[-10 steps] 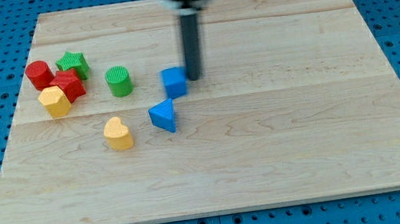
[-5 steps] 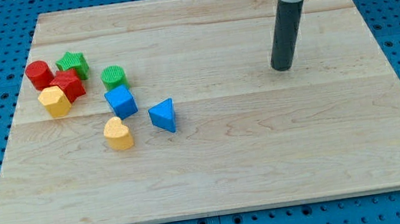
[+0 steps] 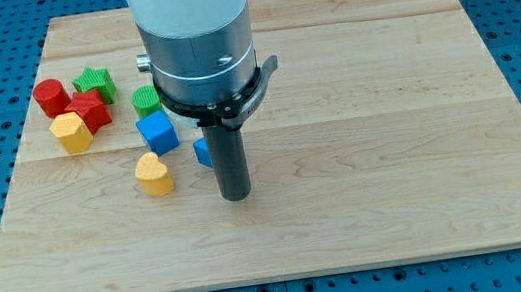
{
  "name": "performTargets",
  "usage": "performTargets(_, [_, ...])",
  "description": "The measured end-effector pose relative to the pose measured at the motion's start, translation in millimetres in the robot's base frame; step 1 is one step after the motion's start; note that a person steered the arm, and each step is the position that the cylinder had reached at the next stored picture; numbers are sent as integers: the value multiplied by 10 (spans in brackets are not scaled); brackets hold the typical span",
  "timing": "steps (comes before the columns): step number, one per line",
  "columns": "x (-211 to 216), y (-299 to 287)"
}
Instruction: Nudge the yellow heart left a bit
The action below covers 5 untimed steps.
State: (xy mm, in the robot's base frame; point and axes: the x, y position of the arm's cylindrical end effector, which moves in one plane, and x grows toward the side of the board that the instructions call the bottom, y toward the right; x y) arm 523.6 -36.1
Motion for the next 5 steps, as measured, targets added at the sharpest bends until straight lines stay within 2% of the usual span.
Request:
performTargets(1, [0, 0])
performTargets(2, [-203, -148])
performTargets(4, [-618, -777])
performTargets(5, [-496, -658])
